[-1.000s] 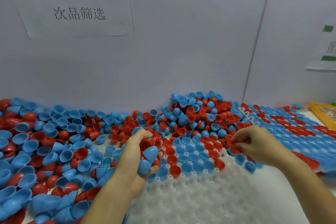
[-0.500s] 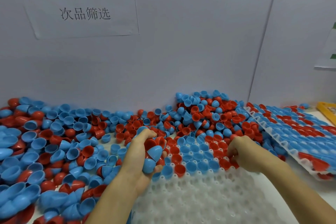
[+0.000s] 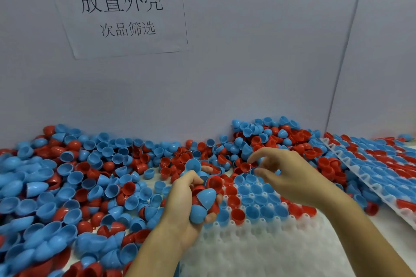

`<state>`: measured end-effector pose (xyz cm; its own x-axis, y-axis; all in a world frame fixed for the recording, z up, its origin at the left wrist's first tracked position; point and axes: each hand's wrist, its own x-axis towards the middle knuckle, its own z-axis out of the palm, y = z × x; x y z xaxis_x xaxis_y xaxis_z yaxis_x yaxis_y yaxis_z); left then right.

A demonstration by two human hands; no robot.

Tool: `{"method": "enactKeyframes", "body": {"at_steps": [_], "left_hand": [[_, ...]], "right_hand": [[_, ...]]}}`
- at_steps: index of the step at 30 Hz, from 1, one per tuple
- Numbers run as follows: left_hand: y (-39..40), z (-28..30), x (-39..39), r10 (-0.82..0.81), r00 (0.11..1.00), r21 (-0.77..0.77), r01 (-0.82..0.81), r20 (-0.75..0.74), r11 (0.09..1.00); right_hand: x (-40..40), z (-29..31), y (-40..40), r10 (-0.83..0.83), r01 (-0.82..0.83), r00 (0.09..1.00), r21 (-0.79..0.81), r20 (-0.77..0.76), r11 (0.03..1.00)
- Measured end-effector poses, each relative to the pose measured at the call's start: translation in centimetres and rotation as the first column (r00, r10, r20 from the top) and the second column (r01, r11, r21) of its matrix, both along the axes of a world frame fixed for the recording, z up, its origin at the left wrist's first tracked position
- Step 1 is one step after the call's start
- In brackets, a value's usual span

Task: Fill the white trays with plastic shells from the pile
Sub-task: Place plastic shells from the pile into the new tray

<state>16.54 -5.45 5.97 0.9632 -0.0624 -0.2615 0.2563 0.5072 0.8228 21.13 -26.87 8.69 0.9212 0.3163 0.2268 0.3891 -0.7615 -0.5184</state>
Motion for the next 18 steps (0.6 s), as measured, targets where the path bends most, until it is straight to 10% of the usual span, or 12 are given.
{"method": "enactKeyframes", "body": {"at_steps": [6,18], "left_hand": [[1.7,-0.4,-0.9,0.063,0.997,0.135,-0.069,0.045,0.988],[3.3,-0.4,-0.7,0.093,0.994,0.131,-0.099,0.057,0.986]], "right_hand": [[-1.8,1.4,6.7,0.225,-0.222,0.974,0.123,-0.014,0.967],[-1.5,-0.7,9.8,0.136,-0.169,0.982,0.295,0.128,0.940]]}}
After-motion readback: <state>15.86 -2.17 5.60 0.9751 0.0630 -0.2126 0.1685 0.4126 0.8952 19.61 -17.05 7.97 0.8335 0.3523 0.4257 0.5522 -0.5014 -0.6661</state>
